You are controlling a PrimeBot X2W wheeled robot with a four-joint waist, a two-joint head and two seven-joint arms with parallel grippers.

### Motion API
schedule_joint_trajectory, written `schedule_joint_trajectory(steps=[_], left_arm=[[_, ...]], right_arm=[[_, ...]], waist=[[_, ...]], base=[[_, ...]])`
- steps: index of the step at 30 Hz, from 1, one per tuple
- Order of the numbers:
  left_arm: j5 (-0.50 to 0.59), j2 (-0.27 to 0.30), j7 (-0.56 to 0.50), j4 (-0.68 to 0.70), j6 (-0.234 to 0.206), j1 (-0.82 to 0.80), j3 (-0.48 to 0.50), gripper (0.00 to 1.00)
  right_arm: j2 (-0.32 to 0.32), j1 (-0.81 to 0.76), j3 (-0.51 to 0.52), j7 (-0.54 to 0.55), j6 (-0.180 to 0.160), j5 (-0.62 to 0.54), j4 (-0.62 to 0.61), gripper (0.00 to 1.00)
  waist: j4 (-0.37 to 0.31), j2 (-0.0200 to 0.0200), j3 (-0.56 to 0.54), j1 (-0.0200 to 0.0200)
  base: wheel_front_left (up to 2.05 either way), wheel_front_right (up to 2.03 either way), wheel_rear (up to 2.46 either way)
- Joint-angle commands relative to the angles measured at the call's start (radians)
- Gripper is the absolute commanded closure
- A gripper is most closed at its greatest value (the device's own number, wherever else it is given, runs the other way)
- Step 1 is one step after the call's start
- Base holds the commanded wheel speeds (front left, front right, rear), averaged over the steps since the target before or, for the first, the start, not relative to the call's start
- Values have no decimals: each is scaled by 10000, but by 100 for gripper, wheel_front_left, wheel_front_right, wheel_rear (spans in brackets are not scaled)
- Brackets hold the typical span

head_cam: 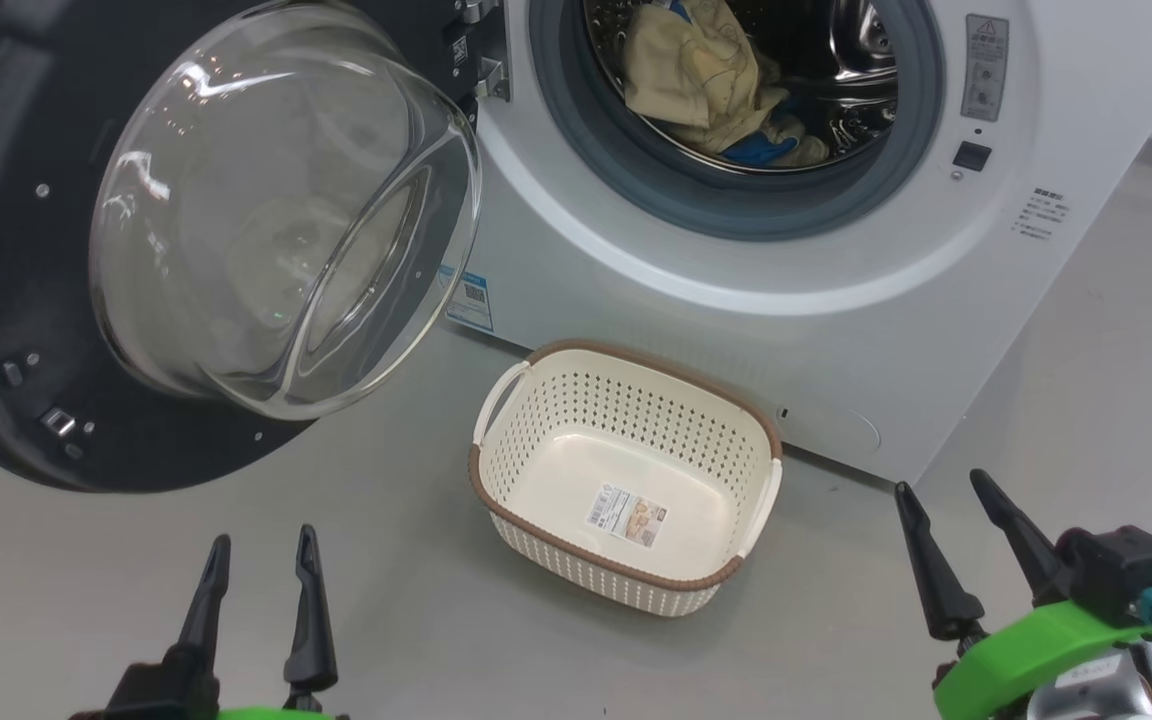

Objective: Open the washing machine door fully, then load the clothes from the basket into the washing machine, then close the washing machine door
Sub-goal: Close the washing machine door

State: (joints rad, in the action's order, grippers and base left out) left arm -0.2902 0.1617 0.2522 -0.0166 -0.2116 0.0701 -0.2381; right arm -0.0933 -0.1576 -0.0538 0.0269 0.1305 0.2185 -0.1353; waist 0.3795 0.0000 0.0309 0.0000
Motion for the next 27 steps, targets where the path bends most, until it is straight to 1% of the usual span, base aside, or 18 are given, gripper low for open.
schedule_joint_trajectory(steps=[1,7,9,10,12,14,17,19,20,22,24,27], left_arm=[[150,-14,95,385,9,-305,361,0],[111,-60,95,485,107,-370,433,0],[-44,-145,95,773,320,-483,513,89],[-119,-189,95,997,464,-562,570,100],[-406,-324,95,1534,850,-746,674,100],[-905,-490,95,2243,1331,-1012,852,100],[-2067,-647,95,3336,2060,-1604,1220,100],[-2878,-569,-37,3975,2381,-2202,1599,100],[-2878,-569,-37,3975,2381,-2202,1599,100],[-3643,-267,-447,4490,2531,-2967,2147,100],[-4677,36,-979,4698,2572,-3874,2806,100],[-6297,730,-1952,4043,2432,-5247,3962,100]], right_arm=[[-159,278,-195,4,2,-78,-291,0],[-180,294,-174,-4,2,-67,-290,0],[-174,278,-157,-1,2,-67,-290,0],[-168,266,-142,5,2,-71,-297,0],[-160,235,-93,15,2,-82,-320,0],[-151,190,-35,34,2,-98,-346,0],[-126,149,44,89,2,-131,-425,0],[-111,129,43,130,2,-153,-475,0],[-111,129,43,130,2,-153,-475,0],[-97,104,43,158,2,-159,-506,0],[-93,78,21,178,2,-155,-528,0],[-98,71,-47,182,2,-140,-539,0]], waist=[[-7,0,3,0],[-12,0,-14,0],[0,0,-42,0],[12,0,-56,0],[54,0,-93,0],[107,0,-132,0],[211,0,-174,0],[254,0,-207,0],[254,0,-207,0],[284,0,-247,0],[280,0,-282,0],[164,0,-309,0]], base=[[0,0,0],[0,0,0],[0,0,0],[0,0,0],[0,0,0],[0,0,0],[0,0,0],[0,0,0],[0,0,0],[0,0,0],[0,0,0],[0,0,0]])
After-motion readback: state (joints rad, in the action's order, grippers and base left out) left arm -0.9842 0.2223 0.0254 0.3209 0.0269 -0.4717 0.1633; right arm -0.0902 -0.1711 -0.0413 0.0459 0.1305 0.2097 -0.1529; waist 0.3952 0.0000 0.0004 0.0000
